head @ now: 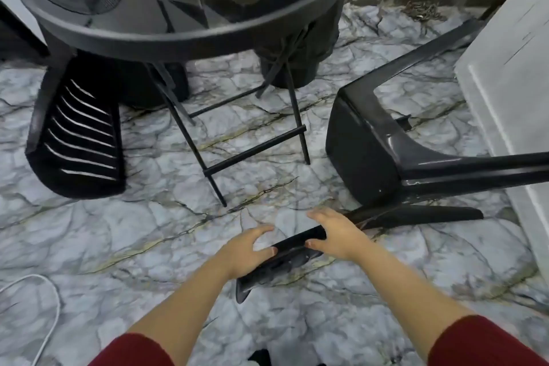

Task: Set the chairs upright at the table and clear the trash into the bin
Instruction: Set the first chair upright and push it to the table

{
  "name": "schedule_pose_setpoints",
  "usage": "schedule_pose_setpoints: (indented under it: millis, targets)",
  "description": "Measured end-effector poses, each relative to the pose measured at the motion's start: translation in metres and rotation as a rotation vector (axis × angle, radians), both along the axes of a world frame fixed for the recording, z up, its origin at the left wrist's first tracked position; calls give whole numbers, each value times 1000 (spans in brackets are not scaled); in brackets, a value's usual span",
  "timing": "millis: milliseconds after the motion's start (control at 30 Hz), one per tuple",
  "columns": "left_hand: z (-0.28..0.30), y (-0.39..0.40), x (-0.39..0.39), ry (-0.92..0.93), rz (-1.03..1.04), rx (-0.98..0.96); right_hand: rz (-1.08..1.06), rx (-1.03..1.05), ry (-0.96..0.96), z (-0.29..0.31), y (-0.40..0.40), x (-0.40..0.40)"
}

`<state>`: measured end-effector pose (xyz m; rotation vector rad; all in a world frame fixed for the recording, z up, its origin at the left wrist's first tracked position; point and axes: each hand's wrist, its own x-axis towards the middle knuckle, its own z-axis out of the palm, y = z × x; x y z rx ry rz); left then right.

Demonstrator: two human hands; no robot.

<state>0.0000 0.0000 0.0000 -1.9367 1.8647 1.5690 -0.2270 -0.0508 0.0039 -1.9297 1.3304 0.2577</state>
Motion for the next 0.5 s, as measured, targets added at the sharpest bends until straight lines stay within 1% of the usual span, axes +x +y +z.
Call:
schedule_pose_setpoints:
  millis: [100,133,233,367,500]
  targets:
    - [-24,4,6,24,10,35,87,-11,40,-26,-2,4]
    - [-28,6,8,51,42,75,90,12,37,-31,-3,5]
    - [-39,14,10,148,95,117,106,45,48,-46,-5,5]
    - [-44,24,8,202,232,55,109,13,43,-47,-7,5]
    - [-22,24,5,200,278,-8,69,-34,-27,-30,-3,5]
